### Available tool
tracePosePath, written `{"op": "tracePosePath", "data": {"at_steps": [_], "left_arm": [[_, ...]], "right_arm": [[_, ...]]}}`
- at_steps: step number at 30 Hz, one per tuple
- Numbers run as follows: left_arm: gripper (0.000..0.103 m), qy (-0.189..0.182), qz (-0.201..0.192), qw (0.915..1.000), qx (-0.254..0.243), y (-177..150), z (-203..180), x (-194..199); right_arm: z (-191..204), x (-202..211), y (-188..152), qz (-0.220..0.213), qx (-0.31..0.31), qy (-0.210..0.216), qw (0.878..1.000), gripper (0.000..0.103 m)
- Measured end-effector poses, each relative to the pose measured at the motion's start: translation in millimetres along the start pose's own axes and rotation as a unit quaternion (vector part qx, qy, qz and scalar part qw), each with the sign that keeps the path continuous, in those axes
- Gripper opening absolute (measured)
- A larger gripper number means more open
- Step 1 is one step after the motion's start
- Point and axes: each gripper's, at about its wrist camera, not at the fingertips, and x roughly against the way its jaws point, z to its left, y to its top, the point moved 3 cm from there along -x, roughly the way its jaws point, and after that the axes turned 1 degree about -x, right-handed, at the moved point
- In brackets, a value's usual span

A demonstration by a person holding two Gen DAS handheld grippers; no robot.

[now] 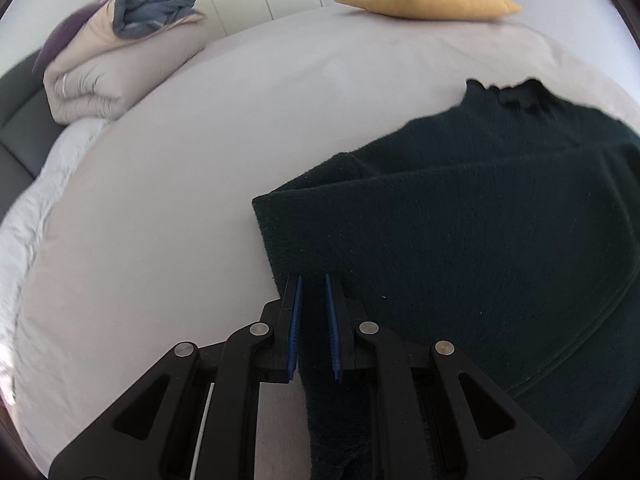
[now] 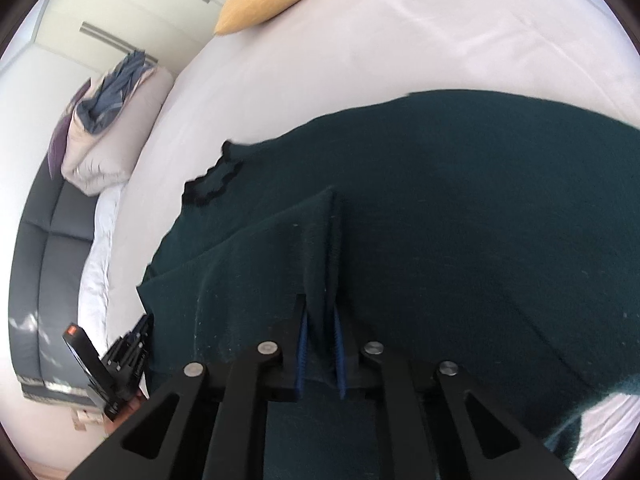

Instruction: Fold small clothes

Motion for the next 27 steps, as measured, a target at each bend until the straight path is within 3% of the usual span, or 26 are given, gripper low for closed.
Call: {"op": "tracePosePath", "data": {"at_steps": [3, 6, 7, 10, 13, 15, 17, 18, 20, 24, 27], "left_arm": [[0.011, 0.002, -0.004, 1.0, -0.004, 1, -3, -5], [0.011, 0.011, -0.006, 0.9999, -0.007, 1, -6, -6], [0.011, 0.014, -0.007, 0.9998, -0.009, 1, -7, -6], [0.011, 0.021, -0.011, 0.9996, -0.011, -1, -11, -6], [0.011, 0.021, -0.014, 0.9996, -0.009, -1, -11, -6], [0.011, 0.017, -0.016, 0.9997, -0.007, -2, -9, -7], [0.011, 0.012, -0.02, 0.9997, -0.003, -3, -7, -7], [0.011, 0.009, -0.022, 0.9997, -0.001, -4, -5, -7], [0.011, 0.003, -0.025, 0.9997, 0.003, -5, -2, -7], [0.011, -0.01, -0.028, 0.9994, 0.018, -6, 6, -4], [0.012, -0.064, -0.023, 0.994, 0.086, -6, 27, 8]], "right_arm": [[-9, 13, 3, -0.035, -0.023, -0.022, 0.999, 0.01], [-4, 37, 9, -0.101, -0.017, -0.095, 0.99, 0.017], [3, 42, 9, -0.114, -0.012, -0.092, 0.989, 0.017], [42, 38, -1, -0.11, 0.041, -0.018, 0.993, 0.017], [73, 4, -17, -0.045, 0.074, 0.071, 0.994, 0.024], [73, -25, -23, -0.004, 0.062, 0.087, 0.994, 0.027], [53, -42, -22, 0.007, 0.024, 0.095, 0.995, 0.019], [41, -43, -19, 0.005, -0.004, 0.113, 0.994, 0.003], [13, -34, -13, -0.019, -0.059, 0.141, 0.988, 0.0], [-14, 3, -3, -0.084, -0.068, 0.086, 0.99, 0.0], [1, 19, -2, -0.098, -0.036, 0.077, 0.992, 0.01]]}}
